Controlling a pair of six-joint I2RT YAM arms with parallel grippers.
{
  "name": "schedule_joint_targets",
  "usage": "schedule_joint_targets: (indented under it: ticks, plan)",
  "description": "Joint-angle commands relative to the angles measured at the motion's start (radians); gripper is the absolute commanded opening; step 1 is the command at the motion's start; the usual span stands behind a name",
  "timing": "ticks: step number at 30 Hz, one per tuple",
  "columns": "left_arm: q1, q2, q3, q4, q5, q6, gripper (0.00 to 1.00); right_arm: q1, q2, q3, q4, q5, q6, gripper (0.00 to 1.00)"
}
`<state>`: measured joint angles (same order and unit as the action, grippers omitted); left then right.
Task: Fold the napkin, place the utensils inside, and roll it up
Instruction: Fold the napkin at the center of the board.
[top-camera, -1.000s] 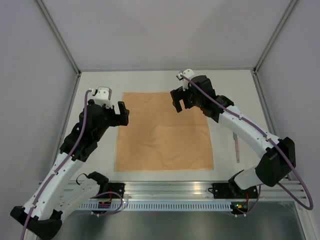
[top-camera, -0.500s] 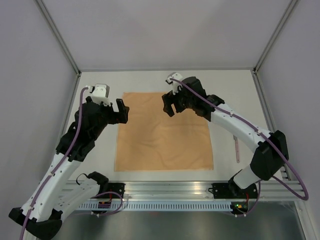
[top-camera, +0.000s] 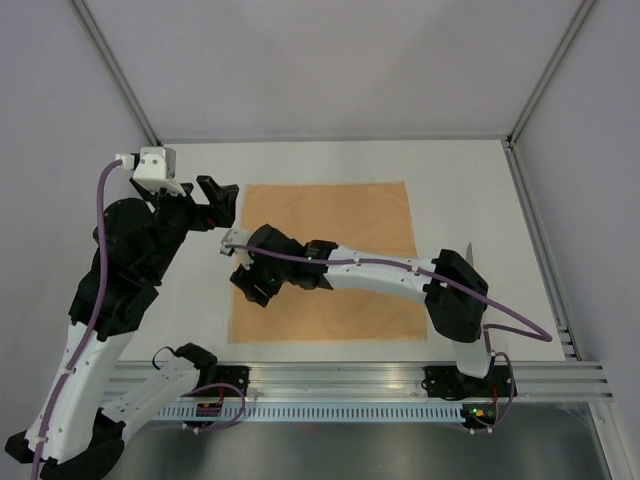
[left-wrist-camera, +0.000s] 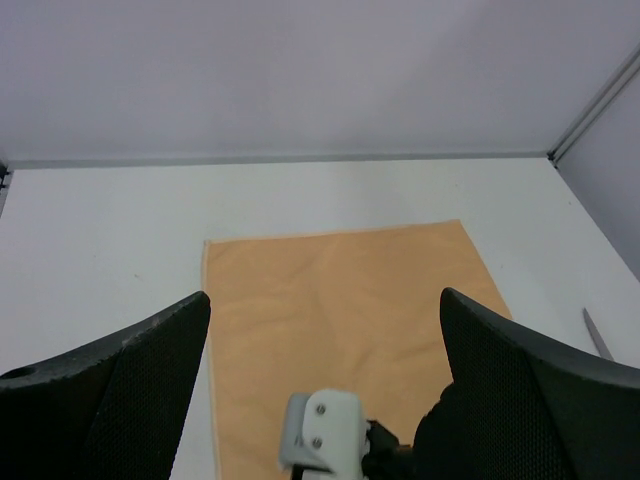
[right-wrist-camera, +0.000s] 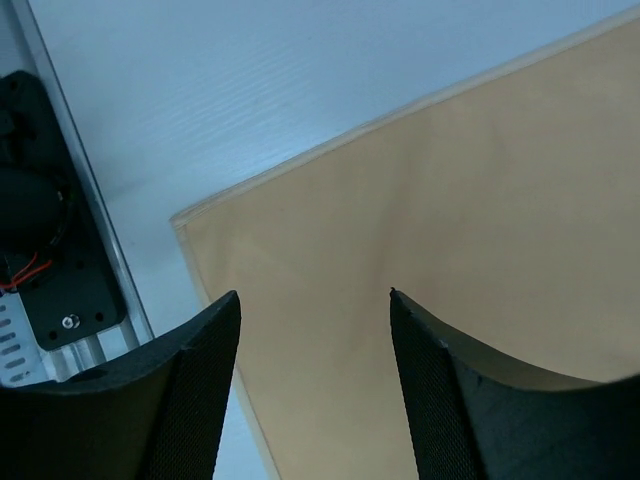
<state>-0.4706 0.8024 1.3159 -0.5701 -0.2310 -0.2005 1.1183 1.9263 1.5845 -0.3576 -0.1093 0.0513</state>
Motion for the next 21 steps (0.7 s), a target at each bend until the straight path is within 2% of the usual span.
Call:
schedule_joint_targets:
  ticks: [1,11,21]
  plan:
    - [0.006,0.006,0.014,-0.066,-0.033,-0.019,1.0,0.064,0.048,0.043,0.037,0.046,0.03,0.67]
    - [0.004,0.02,-0.018,-0.07,-0.03,-0.048,1.0,0.149,0.163,0.065,0.08,0.077,0.07,0.56]
    - [0.006,0.032,-0.029,-0.071,-0.033,-0.042,1.0,0.222,0.24,0.12,0.088,0.095,0.071,0.55]
